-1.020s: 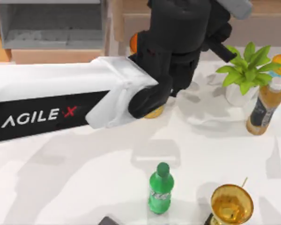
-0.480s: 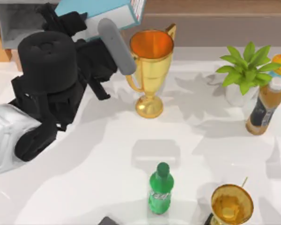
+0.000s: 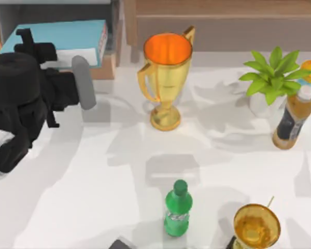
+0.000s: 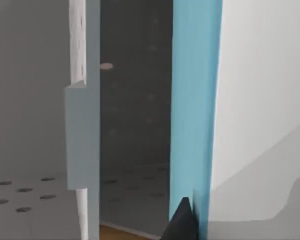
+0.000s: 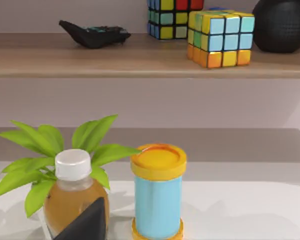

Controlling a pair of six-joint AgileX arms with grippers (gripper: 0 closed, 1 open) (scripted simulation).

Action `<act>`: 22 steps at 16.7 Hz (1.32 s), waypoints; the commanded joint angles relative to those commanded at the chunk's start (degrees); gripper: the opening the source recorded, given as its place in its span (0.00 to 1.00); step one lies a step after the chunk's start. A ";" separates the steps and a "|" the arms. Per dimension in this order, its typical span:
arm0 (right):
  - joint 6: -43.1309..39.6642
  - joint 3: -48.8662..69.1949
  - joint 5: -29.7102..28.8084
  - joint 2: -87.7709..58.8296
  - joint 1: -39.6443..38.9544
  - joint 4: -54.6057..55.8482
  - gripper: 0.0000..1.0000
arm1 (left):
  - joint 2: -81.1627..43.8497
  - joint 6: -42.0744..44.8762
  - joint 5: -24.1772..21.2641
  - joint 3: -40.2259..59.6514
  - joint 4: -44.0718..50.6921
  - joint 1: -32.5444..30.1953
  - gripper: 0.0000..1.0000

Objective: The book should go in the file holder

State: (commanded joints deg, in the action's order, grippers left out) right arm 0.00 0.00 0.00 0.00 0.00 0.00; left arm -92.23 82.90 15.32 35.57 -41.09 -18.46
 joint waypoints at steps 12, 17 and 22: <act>0.00 0.00 0.00 0.00 0.00 0.00 1.00 | -9.33 5.23 -5.02 6.17 -3.65 4.85 0.00; 0.00 0.00 0.00 0.00 0.00 0.00 1.00 | -12.91 5.49 -5.43 10.57 -3.42 5.98 0.00; 0.00 0.00 0.00 0.00 0.00 0.00 1.00 | -15.45 5.45 -6.12 13.16 -2.96 6.03 0.00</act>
State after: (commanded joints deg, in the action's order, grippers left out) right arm 0.00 0.00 0.00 0.00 0.00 0.00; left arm -107.68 88.35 9.21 48.73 -44.04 -12.43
